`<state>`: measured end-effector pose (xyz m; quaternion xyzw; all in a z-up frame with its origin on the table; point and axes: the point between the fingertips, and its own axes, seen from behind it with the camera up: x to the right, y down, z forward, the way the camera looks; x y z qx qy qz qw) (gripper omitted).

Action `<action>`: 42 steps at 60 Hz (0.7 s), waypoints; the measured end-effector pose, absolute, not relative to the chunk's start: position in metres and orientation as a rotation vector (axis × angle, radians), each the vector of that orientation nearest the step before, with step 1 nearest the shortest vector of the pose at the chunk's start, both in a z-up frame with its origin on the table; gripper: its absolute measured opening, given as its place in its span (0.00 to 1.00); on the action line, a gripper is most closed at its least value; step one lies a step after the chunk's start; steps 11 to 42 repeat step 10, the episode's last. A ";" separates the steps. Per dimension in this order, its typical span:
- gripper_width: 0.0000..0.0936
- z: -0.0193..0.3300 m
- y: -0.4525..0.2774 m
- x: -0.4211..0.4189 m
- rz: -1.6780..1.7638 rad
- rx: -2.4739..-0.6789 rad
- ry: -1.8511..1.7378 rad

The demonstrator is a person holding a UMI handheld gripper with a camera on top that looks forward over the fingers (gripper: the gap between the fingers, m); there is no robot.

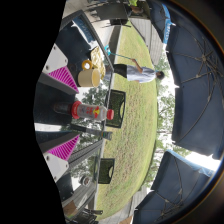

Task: Pour water

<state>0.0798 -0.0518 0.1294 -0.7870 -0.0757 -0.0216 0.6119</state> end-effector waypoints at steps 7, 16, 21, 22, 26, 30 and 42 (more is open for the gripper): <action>0.91 0.136 -0.059 0.092 -0.071 -1.787 -0.137; 0.91 0.136 -0.059 0.090 -0.047 -1.787 -0.139; 0.91 0.136 -0.059 0.090 -0.047 -1.787 -0.139; 0.91 0.136 -0.059 0.090 -0.047 -1.787 -0.139; 0.91 0.136 -0.059 0.090 -0.047 -1.787 -0.139; 0.91 0.136 -0.059 0.090 -0.047 -1.787 -0.139; 0.91 0.136 -0.059 0.090 -0.047 -1.787 -0.139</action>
